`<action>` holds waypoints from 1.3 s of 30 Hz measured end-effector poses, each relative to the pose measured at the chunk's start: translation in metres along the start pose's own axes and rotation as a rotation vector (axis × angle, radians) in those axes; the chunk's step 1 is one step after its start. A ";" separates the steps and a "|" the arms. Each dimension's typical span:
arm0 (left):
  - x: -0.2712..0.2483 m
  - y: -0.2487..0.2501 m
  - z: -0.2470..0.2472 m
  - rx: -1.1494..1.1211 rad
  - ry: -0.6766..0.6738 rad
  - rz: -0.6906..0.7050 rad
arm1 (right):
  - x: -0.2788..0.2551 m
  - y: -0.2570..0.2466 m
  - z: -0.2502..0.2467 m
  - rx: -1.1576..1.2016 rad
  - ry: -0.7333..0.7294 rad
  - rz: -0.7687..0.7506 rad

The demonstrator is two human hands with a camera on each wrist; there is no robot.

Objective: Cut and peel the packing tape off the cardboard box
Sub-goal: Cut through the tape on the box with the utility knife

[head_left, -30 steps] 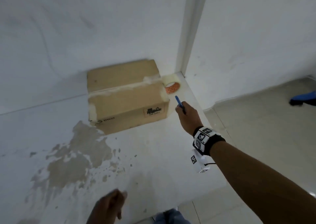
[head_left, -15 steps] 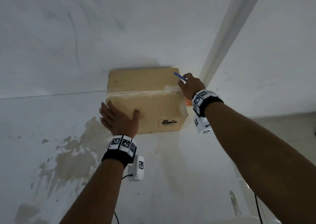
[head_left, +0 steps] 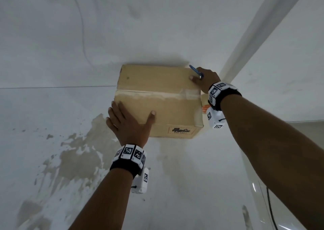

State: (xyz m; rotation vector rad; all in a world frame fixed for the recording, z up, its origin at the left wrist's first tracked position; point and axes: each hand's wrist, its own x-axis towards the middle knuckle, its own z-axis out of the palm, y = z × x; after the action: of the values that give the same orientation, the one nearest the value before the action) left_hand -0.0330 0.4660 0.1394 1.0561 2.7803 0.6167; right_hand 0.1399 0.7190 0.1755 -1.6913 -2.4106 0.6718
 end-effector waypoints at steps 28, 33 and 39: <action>0.043 -0.036 -0.036 -0.177 -0.315 -0.035 | -0.203 -0.027 0.055 0.632 0.210 0.469; 0.001 -0.020 -0.047 -0.270 -0.156 0.008 | -0.216 -0.020 0.040 0.574 0.169 0.416; -0.117 -0.002 -0.067 -0.745 -0.045 0.488 | -0.240 -0.016 0.043 0.564 0.291 0.203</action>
State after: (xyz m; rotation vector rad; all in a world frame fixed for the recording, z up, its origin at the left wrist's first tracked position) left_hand 0.0382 0.3653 0.1939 1.4827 1.9272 1.4904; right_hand 0.1996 0.4822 0.1806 -1.6497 -1.6610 0.9445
